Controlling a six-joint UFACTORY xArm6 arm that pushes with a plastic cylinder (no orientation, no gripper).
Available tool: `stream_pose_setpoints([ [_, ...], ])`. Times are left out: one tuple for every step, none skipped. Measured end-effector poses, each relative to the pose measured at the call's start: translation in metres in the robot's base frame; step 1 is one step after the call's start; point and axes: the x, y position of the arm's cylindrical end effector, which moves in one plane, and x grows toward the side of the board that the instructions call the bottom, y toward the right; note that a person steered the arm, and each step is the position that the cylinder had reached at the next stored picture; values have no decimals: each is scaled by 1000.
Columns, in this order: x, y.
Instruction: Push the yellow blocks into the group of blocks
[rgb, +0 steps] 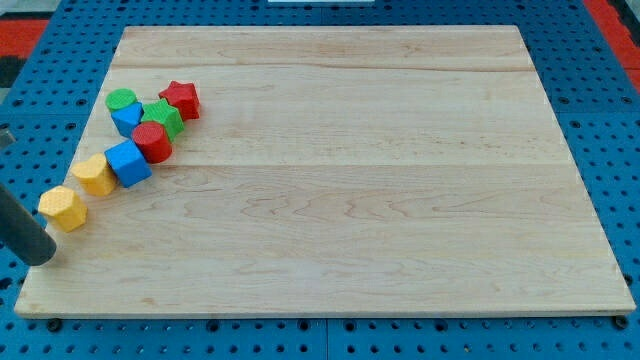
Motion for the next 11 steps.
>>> stream_pose_setpoints([
  [-14,1],
  [-30,-5],
  [-43,0],
  [-57,11],
  [-73,18],
  [-88,23],
  [-93,23],
  [-89,26],
  [-59,51],
  [-47,92],
  [-50,96],
])
